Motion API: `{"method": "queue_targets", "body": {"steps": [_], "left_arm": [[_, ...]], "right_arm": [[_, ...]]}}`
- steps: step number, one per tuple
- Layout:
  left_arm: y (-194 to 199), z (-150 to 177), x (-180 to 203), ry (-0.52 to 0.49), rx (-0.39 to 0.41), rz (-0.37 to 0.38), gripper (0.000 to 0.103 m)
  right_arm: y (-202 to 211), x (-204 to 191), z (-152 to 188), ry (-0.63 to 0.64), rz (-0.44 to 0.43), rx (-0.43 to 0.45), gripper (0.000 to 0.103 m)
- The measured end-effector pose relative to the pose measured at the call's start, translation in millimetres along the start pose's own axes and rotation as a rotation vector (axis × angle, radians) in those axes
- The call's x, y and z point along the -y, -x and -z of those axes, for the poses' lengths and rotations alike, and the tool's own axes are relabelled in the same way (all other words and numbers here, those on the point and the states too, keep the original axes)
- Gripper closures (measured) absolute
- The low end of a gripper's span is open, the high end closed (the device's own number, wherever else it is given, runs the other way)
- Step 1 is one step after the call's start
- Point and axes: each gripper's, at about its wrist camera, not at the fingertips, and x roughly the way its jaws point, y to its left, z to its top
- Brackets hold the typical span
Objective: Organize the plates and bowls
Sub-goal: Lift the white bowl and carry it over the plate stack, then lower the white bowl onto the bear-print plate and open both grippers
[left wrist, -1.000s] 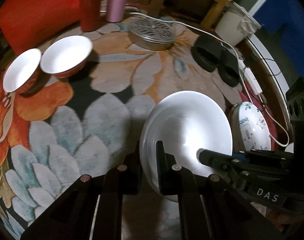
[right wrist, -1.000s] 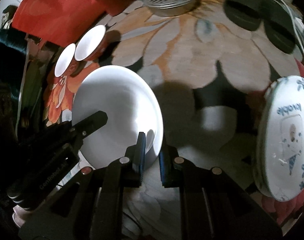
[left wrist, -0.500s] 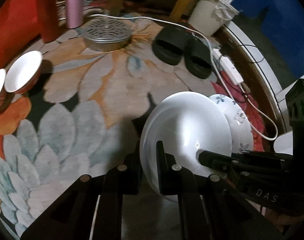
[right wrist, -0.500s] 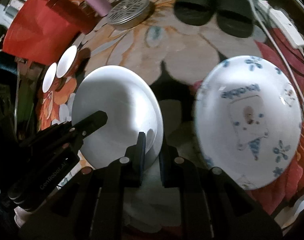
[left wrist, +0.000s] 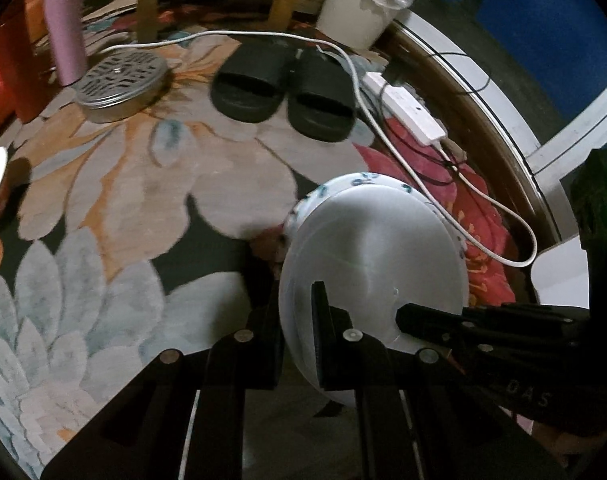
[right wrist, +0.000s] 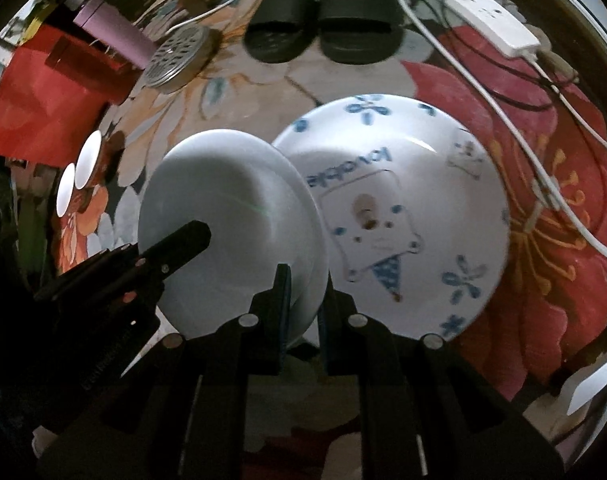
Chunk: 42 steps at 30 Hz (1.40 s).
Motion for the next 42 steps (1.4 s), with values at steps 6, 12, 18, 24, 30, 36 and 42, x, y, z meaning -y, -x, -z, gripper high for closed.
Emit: {"method": "queue_targets", "body": {"steps": [6,12,18,24,30,36,42], "left_arm": [[-15.4,-4.5,25.8,-0.030,-0.017,0.023,0.093],[-37.8,-4.0,34.4,-0.033,-0.074,0.030,0.093],[-51.1,-0.7,35.3,-0.032,-0.108,0.023,0.093],[-56.0,-0.1,32.3,-0.013,-0.127,0.043,0.087],[-44.2,-3.3,29.2,-0.015,-0.104,0.075,0.039],[-14.0,-12.8,18.7,-0.003,-0.030,0.104,0.006],[7.4,-16.1,-6.8,0.016,0.018,0.020,0.002]], "right_arm": [[4.8,27.6,0.5,-0.051,0.011,0.000,0.090],[-6.8,48.4,0.7,-0.102,0.012,-0.035,0.090],[-19.5,57.1,2.5,-0.140,-0.012,-0.074,0.089],[-22.3,56.1,1.6,-0.138,-0.015,-0.076,0.088],[-16.6,51.3,-0.9,-0.106,0.011,-0.054,0.087],[0.0,45.8,-2.8,-0.078,0.069,0.009,0.069],[11.8,24.4,-8.0,-0.011,0.142,0.095,0.011]]}}
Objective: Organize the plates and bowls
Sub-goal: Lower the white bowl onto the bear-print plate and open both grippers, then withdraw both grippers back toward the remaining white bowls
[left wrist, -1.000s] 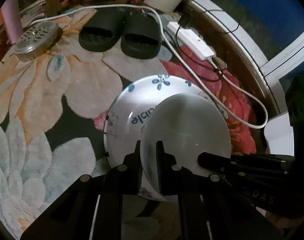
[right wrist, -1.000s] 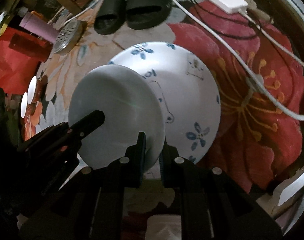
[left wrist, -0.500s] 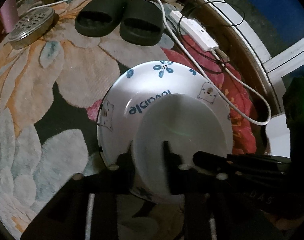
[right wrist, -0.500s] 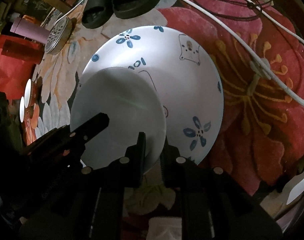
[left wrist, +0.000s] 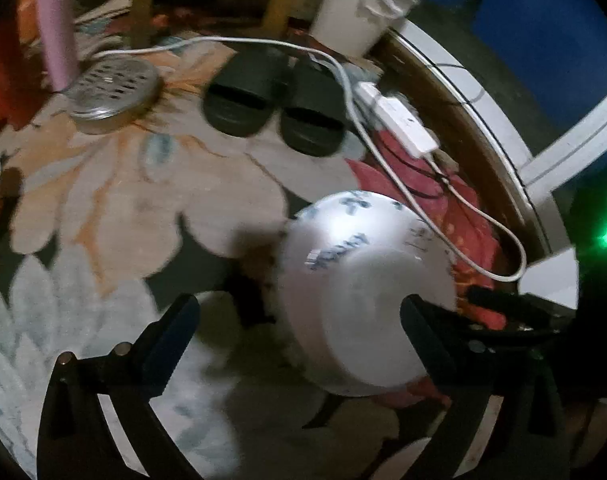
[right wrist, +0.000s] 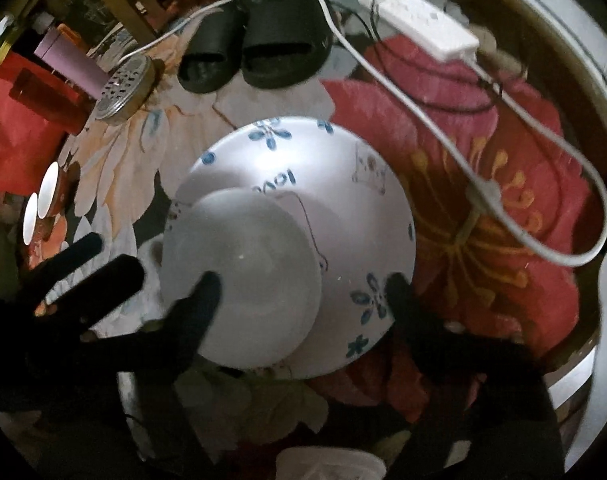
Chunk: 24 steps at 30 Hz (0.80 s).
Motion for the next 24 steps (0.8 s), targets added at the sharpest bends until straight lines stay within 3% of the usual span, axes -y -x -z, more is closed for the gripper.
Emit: {"method": "queue_targets", "body": {"steps": [8,24], "left_arm": [[16.9,6.1,-47.4,0.060,0.016,-0.105,0.001],[31.5,21.3,-87.8,0.097,-0.003,-0.178,0.001]], "right_arm": [[0.2,-19.5,-1.3,0.030,0.047,0.037,0.005],[-0.6,-58.6,-0.9,0.074,0.018,0.062,0.004]]}}
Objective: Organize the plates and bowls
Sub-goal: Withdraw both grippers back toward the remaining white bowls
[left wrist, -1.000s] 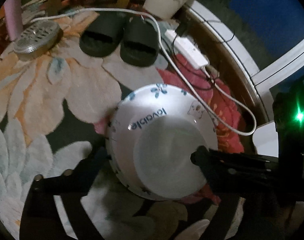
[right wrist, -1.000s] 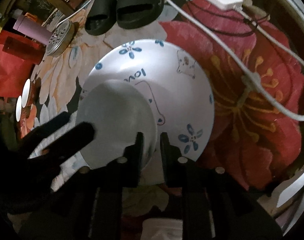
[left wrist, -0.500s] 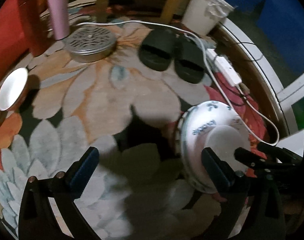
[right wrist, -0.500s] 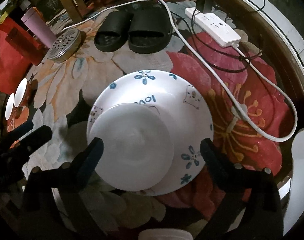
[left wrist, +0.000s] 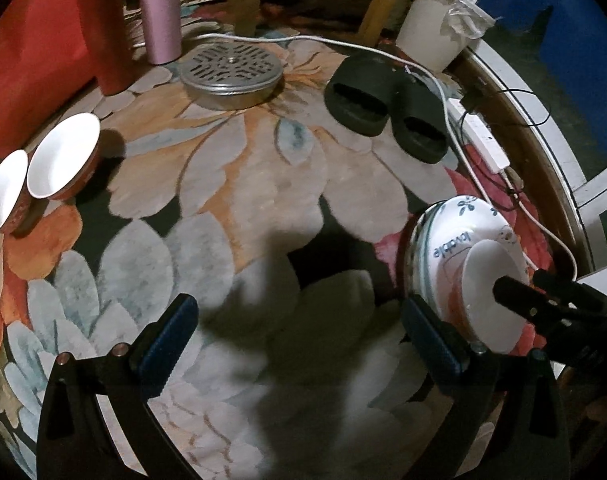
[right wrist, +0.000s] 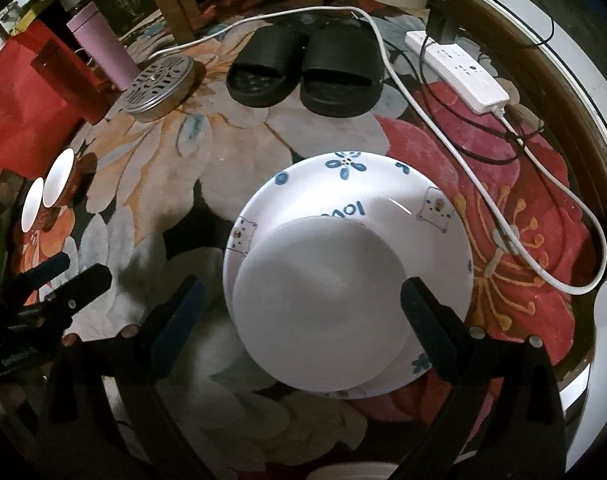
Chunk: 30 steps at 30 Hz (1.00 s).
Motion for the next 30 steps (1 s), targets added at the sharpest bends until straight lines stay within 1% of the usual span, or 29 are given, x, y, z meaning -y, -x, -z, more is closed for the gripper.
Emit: {"method": "queue_targets", "body": {"steps": [10,19,30], "left_arm": [[2.9,6.9,-27.2,0.036,-0.007,-0.029,0.001],[8.8,16.9,-60.9,0.084,-0.012,-0.054,0.001],[15.5,29.0,-95.5,0.130,-0.015,-0.085,0.001]], "right_arm": [[-3.4,-26.3,0.5,0.036,-0.018,0.009,0.004],[-6.5,-58.1,5.3,0.092,-0.045,0.009,0.004],[-15.1,-91.2,11.6,0.137,-0.072,-0.007,0.004]]}}
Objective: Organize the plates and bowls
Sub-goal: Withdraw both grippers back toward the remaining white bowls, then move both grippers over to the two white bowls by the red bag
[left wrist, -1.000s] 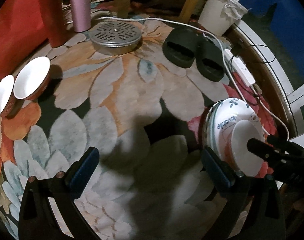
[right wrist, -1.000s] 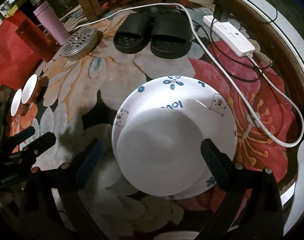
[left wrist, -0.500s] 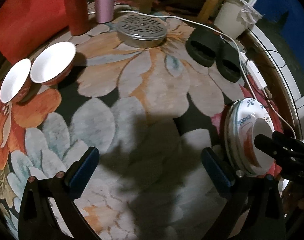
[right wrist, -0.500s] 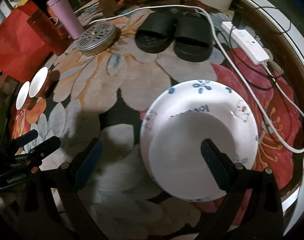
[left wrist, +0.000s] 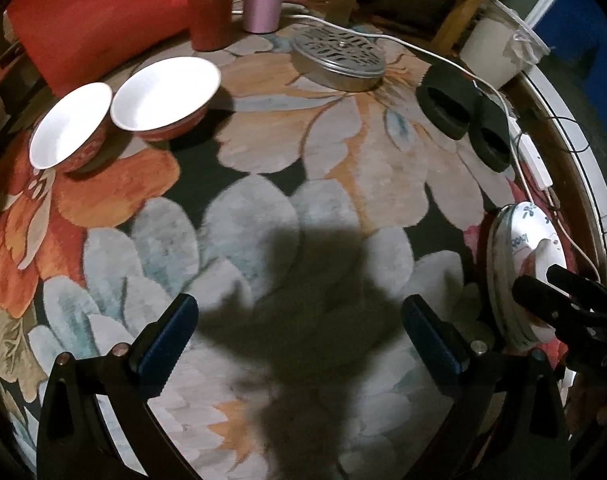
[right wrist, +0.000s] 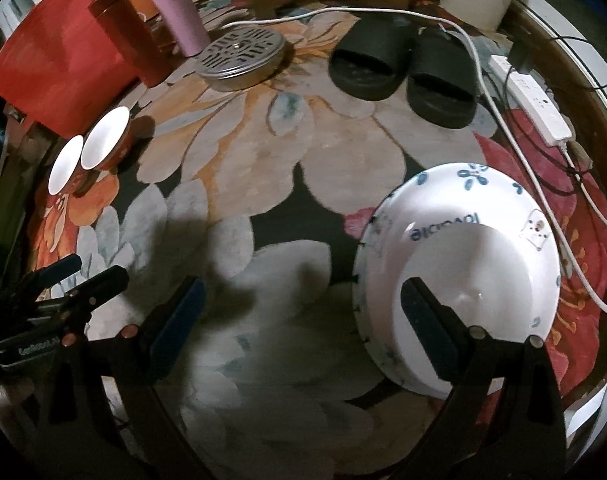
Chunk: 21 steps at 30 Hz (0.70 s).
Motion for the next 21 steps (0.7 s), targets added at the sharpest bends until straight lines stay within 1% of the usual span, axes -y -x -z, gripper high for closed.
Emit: {"method": "queue_targets", "body": {"steps": [15,21], "left_arm": [[1.1,10.4,-51.0,0.070,-0.013,-0.045,0.001],[3.2,11.3,-79.8,0.120,-0.011,-0.066,0.001]], "right_arm": [[-20.0,-41.9,4.1,0.067,-0.036,-0.038,0.004],[-30.7,-67.2,0.6,0.113,-0.058,-0.051,0.004]]}}
